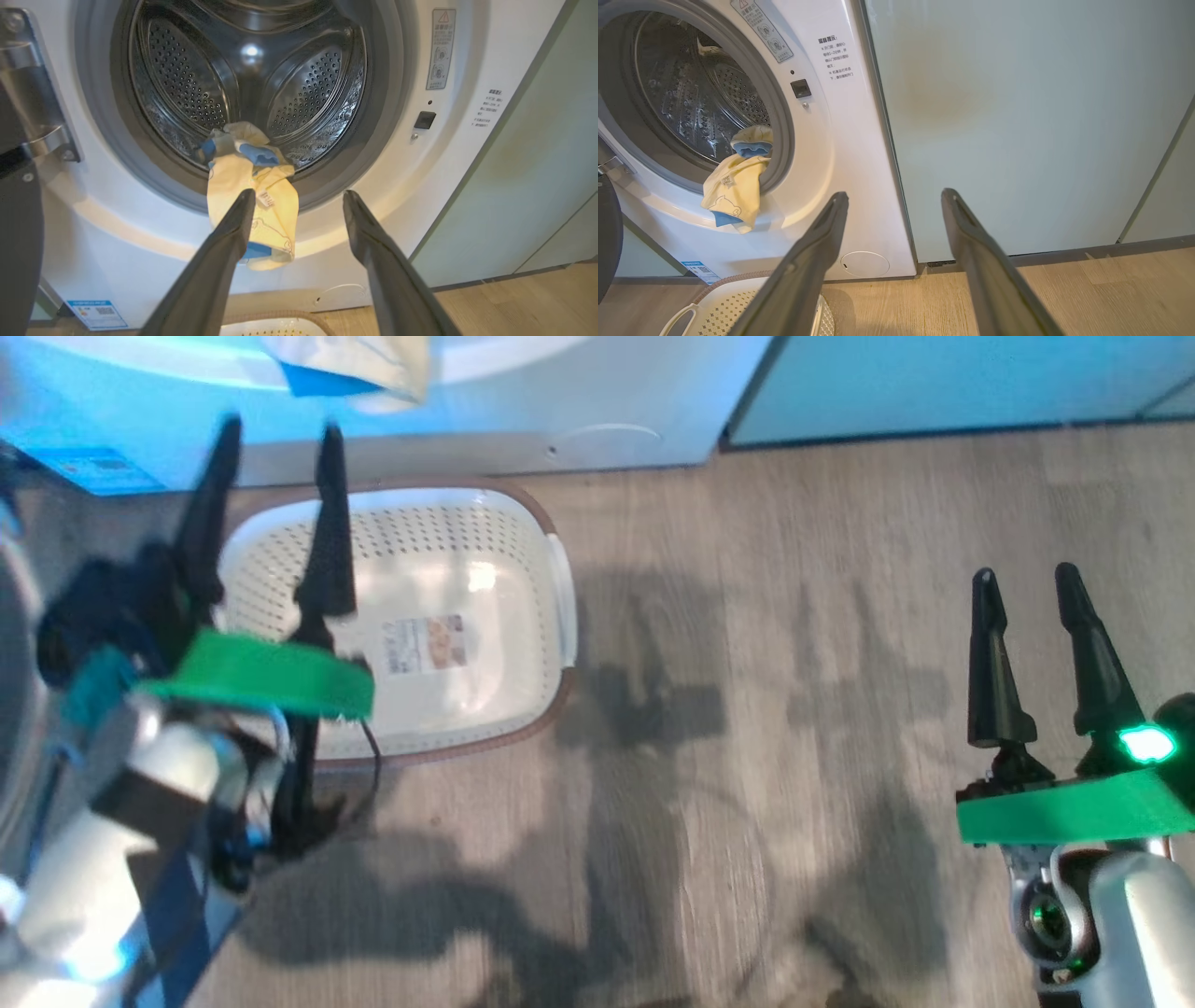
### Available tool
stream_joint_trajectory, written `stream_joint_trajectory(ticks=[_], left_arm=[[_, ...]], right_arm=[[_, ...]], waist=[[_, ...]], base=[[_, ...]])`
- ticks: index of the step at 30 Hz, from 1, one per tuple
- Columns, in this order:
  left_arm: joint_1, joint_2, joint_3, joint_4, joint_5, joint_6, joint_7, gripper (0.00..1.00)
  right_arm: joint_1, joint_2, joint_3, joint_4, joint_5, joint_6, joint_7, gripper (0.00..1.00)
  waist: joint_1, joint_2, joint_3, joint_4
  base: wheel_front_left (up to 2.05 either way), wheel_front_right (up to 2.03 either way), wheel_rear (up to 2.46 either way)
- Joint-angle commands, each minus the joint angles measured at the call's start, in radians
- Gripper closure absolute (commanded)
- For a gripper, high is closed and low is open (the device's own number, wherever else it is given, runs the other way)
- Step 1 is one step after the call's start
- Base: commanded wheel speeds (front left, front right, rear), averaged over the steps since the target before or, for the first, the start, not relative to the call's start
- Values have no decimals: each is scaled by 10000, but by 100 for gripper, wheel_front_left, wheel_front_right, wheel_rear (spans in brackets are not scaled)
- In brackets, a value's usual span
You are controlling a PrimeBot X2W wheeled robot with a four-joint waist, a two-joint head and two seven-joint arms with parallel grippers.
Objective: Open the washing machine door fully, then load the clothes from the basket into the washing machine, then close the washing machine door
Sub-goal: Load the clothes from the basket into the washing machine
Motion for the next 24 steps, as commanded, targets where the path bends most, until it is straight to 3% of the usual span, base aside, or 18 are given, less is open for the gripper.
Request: stream_joint_trajectory(ticks=[1, 8, 24], left_arm=[[314, 239, 463, -422, -59, 1064, -173, 0], [1472, -16, 367, -282, -114, 1335, -560, 0], [2706, -925, 351, 1035, -201, 846, -1041, 0]], right_arm=[[208, -108, 119, -192, -203, 44, -67, 0], [332, -108, -54, 119, -540, 44, -67, 0], [657, -108, -244, 880, -1062, 44, -67, 0]], waist=[[2, -1, -429, 386], [2, -1, -990, 867], [2, -1, -2154, 1665]], base=[[0, 0, 0], [0, 0, 0], [0, 0, 0]])
